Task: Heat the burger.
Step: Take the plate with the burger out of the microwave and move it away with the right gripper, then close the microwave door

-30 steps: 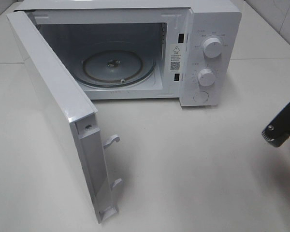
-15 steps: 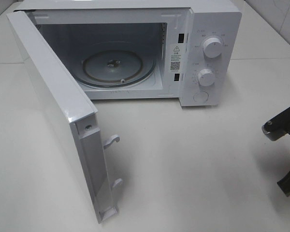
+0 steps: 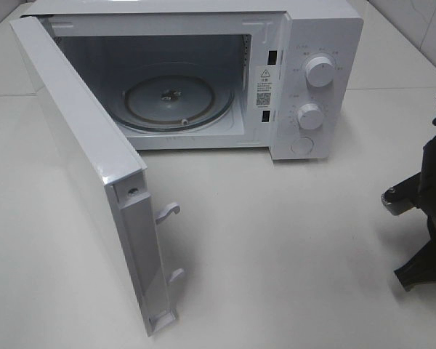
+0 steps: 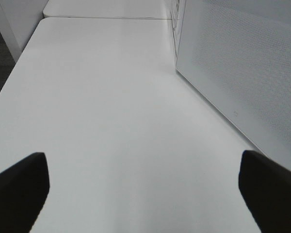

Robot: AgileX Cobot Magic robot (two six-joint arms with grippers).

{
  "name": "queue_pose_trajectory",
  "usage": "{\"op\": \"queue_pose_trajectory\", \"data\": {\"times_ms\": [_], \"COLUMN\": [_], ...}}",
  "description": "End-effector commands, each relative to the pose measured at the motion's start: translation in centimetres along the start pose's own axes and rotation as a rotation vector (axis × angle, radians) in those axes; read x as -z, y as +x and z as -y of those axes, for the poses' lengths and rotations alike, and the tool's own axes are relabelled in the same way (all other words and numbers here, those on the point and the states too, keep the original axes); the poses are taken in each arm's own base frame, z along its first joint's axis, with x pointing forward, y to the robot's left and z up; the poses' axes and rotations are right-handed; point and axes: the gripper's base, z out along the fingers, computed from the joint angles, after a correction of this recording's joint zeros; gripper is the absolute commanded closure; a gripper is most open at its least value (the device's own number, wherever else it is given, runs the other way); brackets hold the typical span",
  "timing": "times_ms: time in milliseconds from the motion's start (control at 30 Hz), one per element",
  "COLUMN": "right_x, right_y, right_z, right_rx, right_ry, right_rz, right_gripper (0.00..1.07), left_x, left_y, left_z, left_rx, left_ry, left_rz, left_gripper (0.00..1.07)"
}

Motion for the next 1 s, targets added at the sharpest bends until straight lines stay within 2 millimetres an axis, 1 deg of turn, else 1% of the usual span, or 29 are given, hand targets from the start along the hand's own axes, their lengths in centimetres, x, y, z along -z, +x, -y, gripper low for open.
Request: {"op": "queue_pose_trajectory", "data": {"times_ms": [33,67,100,133,167,200,233,267,333,367,400,533,600,633,667,700,733,767,800,833,867,900,933,967,1000], "right_x": [0.0,0.2,0.2,0.3,0.4,0.4,0.5,0.5,0.7,0.7,0.8,1.5,2.7,2.7,3.7,3.7,4.3,5.4,5.4,6.6,7.1,7.1,8.3,8.7,8.7], "right_y": [-0.5,-0.8,-0.8,-0.9,-1.0,-1.0,-1.0,-1.0,-0.9,-0.9,-0.8,-0.6,-0.4,-0.4,-0.4,-0.4,-0.3,-0.1,-0.1,0.2,0.4,0.4,1.0,1.2,1.2], "right_z": [0.3,0.3,0.3,0.4,0.4,0.4,0.4,0.4,0.3,0.3,0.3,0.6,1.3,1.3,1.8,1.8,2.1,2.6,2.6,3.1,3.3,3.3,3.8,4.0,4.0], "right_rx": [0.0,-0.006,-0.006,-0.005,-0.01,-0.01,-0.007,-0.007,0.007,0.007,0.009,0.014,0.004,0.004,-0.009,-0.009,-0.011,-0.006,-0.006,0.001,0.006,0.006,0.016,0.028,0.028], "right_ry": [0.027,0.026,0.026,0.028,0.031,0.031,0.029,0.029,0.01,0.01,-0.01,-0.04,-0.075,-0.075,-0.107,-0.107,-0.129,-0.176,-0.176,-0.227,-0.253,-0.253,-0.3,-0.317,-0.317], "right_rz": [0.009,0.016,0.016,0.017,0.01,0.01,-0.003,-0.003,-0.014,-0.014,-0.021,-0.012,0.03,0.03,0.079,0.079,0.105,0.16,0.16,0.219,0.25,0.25,0.301,0.317,0.317], "right_gripper": [0.96,0.92,0.92,0.89,0.84,0.84,0.77,0.77,0.68,0.68,0.65,0.65,0.65,0.65,0.65,0.65,0.65,0.63,0.63,0.59,0.56,0.56,0.49,0.45,0.45], "left_x": [0.0,0.0,0.0,0.0,0.0,0.0,0.0,0.0,0.0,0.0,0.0,0.0,0.0,0.0,0.0,0.0,0.0,0.0,0.0,0.0,0.0,0.0,0.0,0.0,0.0], "left_y": [-0.1,-0.1,-0.1,-0.1,-0.1,-0.1,-0.1,-0.1,-0.1,-0.1,-0.1,-0.1,-0.1,-0.1,-0.1,-0.1,-0.1,-0.1,-0.1,-0.1,-0.1,-0.1,-0.1,-0.1,-0.1], "left_z": [0.0,0.0,0.0,0.0,0.0,0.0,0.0,0.0,0.0,0.0,0.0,0.0,0.0,0.0,0.0,0.0,0.0,0.0,0.0,0.0,0.0,0.0,0.0,0.0,0.0], "left_rx": [0.006,0.006,0.006,0.006,0.006,0.006,0.006,0.006,0.006,0.006,0.006,0.006,0.006,0.006,0.006,0.006,0.006,0.006,0.006,0.006,0.006,0.006,0.006,0.006,0.006], "left_ry": [-0.002,-0.002,-0.002,-0.002,-0.002,-0.002,-0.002,-0.002,-0.002,-0.002,-0.002,-0.002,-0.002,-0.002,-0.002,-0.002,-0.002,-0.002,-0.002,-0.002,-0.002,-0.002,-0.002,-0.002,-0.002], "left_rz": [0.014,0.014,0.014,0.014,0.014,0.014,0.014,0.014,0.014,0.014,0.014,0.014,0.014,0.014,0.014,0.014,0.014,0.014,0.014,0.014,0.014,0.014,0.014,0.014,0.014], "left_gripper": [0.09,0.09,0.09,0.09,0.09,0.09,0.09,0.09,0.09,0.09,0.09,0.09,0.09,0.09,0.09,0.09,0.09,0.09,0.09,0.09,0.09,0.09,0.09,0.09,0.09]}}
